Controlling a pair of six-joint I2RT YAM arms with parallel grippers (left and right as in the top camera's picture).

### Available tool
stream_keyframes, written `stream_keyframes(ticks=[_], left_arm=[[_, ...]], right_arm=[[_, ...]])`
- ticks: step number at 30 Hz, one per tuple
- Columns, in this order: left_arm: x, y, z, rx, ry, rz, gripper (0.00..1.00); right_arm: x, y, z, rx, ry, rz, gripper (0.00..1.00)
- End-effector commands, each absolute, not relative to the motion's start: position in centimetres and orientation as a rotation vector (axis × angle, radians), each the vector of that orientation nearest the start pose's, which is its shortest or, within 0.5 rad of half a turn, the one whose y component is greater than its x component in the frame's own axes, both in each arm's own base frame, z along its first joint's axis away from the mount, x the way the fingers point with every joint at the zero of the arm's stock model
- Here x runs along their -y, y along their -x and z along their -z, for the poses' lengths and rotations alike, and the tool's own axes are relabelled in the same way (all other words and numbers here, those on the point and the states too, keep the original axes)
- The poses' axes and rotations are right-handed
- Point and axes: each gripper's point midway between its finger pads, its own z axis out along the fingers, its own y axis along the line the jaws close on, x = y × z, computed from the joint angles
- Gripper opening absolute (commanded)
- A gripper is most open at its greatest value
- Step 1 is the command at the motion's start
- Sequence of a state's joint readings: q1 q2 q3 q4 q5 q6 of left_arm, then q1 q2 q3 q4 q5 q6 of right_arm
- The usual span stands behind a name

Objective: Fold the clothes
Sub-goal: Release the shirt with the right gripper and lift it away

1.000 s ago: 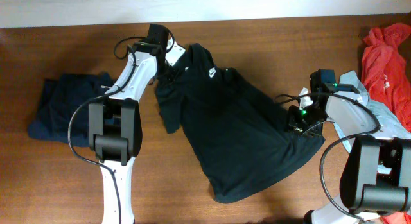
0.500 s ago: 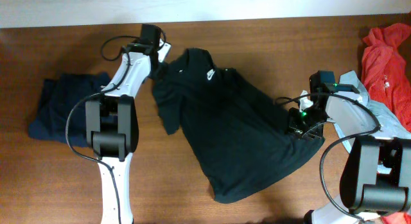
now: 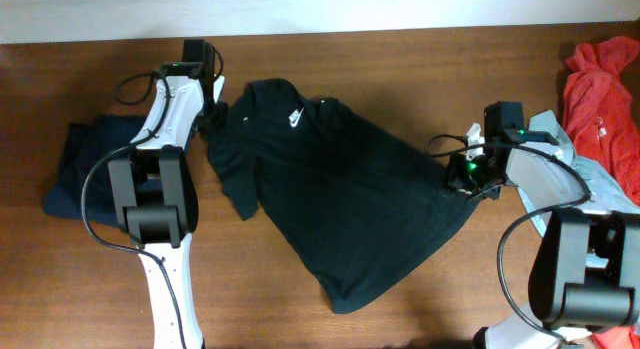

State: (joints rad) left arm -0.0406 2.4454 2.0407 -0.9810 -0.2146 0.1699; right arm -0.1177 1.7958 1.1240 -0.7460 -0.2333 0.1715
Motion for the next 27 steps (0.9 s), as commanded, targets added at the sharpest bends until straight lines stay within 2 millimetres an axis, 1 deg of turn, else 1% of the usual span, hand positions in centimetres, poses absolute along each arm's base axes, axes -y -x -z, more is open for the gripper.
stream_keyframes(ticks=[1,4,6,7,8,10,12,13,16,18,20,22,24,25,27], left_arm=[[-1.3,-50.5,0.1,-2.990,-0.279,-0.338,0.03],[-1.3,-50.7,-1.7,-2.964,-0.272,-0.337,0.03],[-1.3,-50.9,-3.3,-2.933,-0.265,-0.336,0.07],[-1.3,-51.1,-4.2,-2.915,-0.260,-0.335,0.09],[-1.2,-51.2,-5.0,-2.899,-0.256,-0.333,0.14],[-0.9,-51.4,-6.7,-2.866,-0.254,-0.313,0.21],[-0.1,-51.5,-8.0,-2.838,-0.261,-0.256,0.26],[0.6,-51.5,-8.6,-2.827,-0.269,-0.214,0.27],[2.9,-51.4,-9.8,-2.801,-0.306,-0.078,0.29],[4.4,-51.3,-10.2,-2.790,-0.332,0.007,0.36],[5.7,-51.1,-10.2,-2.784,-0.355,0.073,0.37],[6.7,-50.9,-10.2,-2.785,-0.375,0.124,0.38],[7.6,-50.6,-10.2,-2.790,-0.397,0.151,0.39],[7.9,-50.4,-10.2,-2.793,-0.407,0.152,0.39],[8.6,-50.2,-10.1,-2.794,-0.427,0.159,0.46]], right_arm=[[0.0,-35.6,-1.0,-2.952,-0.380,-0.350,0.26],[0.2,-35.5,1.1,-2.989,-0.435,-0.344,0.20],[0.2,-35.2,2.9,-3.023,-0.460,-0.337,0.16],[0.6,-35.1,3.6,-3.033,-0.465,-0.306,0.14],[1.2,-35.1,4.4,-3.043,-0.471,-0.247,0.12],[3.1,-35.3,5.2,-3.029,-0.520,-0.082,0.11],[4.5,-36.3,4.9,-2.984,-0.539,0.029,0.11],[4.9,-37.0,4.5,-2.962,-0.537,0.056,0.12],[6.5,-40.0,2.3,-2.872,-0.529,0.148,0.12],[7.6,-42.3,0.3,-2.798,-0.533,0.197,0.13],[8.5,-44.6,-1.8,-2.725,-0.535,0.210,0.13],[9.5,-47.0,-4.4,-2.647,-0.518,0.210,0.14],[10.5,-48.7,-6.6,-2.589,-0.503,0.216,0.15],[10.9,-49.2,-7.5,-2.574,-0.498,0.219,0.14],[11.0,-49.4,-9.4,-2.583,-0.490,0.213,0.14]])
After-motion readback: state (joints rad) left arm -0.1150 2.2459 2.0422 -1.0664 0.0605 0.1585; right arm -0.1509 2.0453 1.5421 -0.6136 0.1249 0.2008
